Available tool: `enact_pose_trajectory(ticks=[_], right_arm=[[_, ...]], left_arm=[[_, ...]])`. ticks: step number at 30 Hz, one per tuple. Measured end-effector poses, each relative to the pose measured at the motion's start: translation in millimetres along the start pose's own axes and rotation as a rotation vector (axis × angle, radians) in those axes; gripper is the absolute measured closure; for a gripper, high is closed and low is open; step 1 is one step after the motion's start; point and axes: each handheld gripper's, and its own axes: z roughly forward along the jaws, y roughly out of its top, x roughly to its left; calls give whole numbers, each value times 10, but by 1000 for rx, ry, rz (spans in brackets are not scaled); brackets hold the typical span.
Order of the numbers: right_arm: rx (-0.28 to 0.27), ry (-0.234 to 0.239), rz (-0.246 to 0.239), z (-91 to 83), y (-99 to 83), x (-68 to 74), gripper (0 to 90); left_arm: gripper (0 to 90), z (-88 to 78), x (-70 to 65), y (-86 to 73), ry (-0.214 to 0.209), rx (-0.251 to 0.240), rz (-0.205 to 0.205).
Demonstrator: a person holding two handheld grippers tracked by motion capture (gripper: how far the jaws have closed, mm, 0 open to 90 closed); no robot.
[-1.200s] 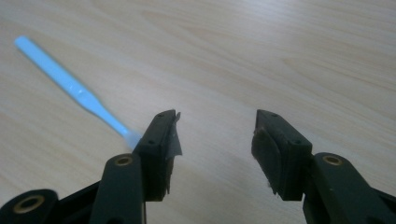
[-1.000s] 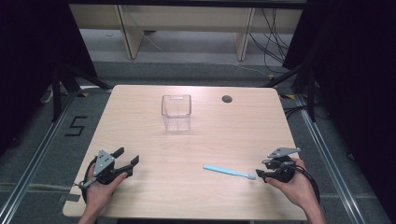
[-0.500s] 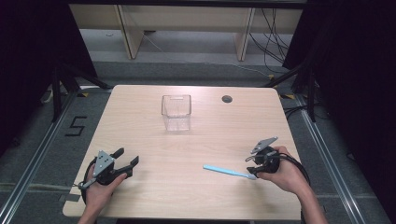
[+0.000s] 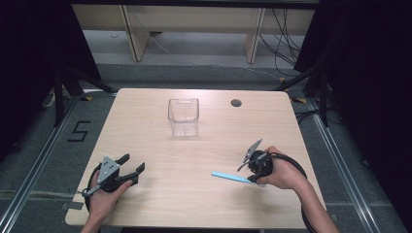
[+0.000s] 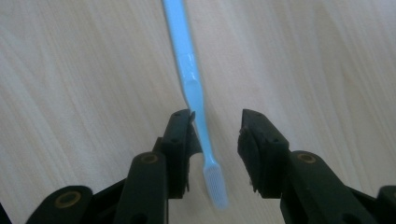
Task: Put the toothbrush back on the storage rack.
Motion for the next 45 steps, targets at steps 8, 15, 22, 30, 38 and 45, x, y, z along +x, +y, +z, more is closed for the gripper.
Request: enact_pose_trajectory(ticks=[8,15,22,30,38,45], right_arm=[[79,50,-68,126,218,6,692],[151,54,-130,211,343,-21,696],[182,74,-156,285,393,-40,697],[210,83,-157,344,459,-38,710],[239,69,-153,377,502,-5,743],[252,63,-183,411,524,12,776]], left_arm=[[282,6,-6,0,-1,-3,4],[282,7,-8,-1,-1,-3,-4],[282,-1,-12,3,4,9,2],[281,-2,-14,2,4,9,2],[280,-1,-18,3,2,9,5],[280,0,-21,2,2,10,5]])
